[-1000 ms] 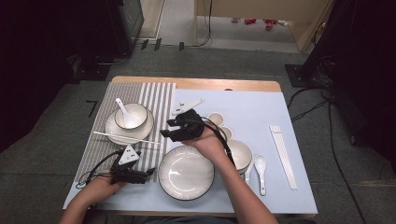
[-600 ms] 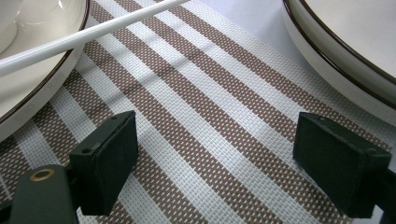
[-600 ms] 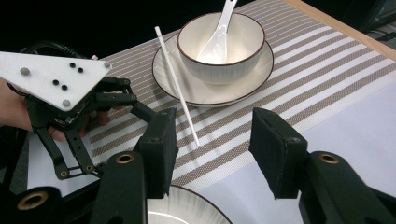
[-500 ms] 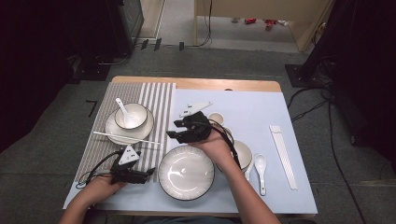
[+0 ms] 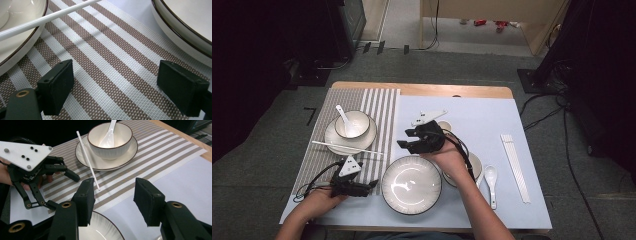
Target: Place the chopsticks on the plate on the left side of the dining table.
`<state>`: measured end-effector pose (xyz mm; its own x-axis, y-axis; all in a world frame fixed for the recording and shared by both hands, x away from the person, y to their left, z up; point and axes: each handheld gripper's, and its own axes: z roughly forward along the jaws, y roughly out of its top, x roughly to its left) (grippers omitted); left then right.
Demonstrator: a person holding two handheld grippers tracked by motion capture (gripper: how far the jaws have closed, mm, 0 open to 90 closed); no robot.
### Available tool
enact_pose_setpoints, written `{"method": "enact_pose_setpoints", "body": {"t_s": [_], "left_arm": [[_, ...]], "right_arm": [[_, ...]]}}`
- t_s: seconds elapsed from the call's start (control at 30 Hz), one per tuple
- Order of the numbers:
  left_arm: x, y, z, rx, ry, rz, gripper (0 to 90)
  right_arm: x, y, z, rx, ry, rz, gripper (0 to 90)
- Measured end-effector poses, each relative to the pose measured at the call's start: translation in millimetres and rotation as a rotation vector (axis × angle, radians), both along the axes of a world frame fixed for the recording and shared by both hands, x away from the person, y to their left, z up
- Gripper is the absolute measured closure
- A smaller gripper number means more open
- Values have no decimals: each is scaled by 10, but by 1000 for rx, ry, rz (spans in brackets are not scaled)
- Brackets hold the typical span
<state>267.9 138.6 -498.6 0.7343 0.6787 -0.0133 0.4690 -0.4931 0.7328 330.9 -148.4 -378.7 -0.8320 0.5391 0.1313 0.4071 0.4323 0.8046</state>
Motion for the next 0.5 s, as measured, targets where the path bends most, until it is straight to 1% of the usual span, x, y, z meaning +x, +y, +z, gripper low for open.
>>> {"method": "enact_pose_setpoints", "body": {"t_s": [0.17, 0.33, 0.5], "left_arm": [[0, 0, 0, 0, 0, 0, 146], [-1, -1, 0, 0, 0, 0, 146], [0, 0, 0, -1, 0, 0, 146]], "right_arm": [[3, -60, -2, -2, 5, -14, 504], [-9, -116, -5, -5, -6, -21, 504], [-13, -189, -11, 0, -3, -36, 504]]}}
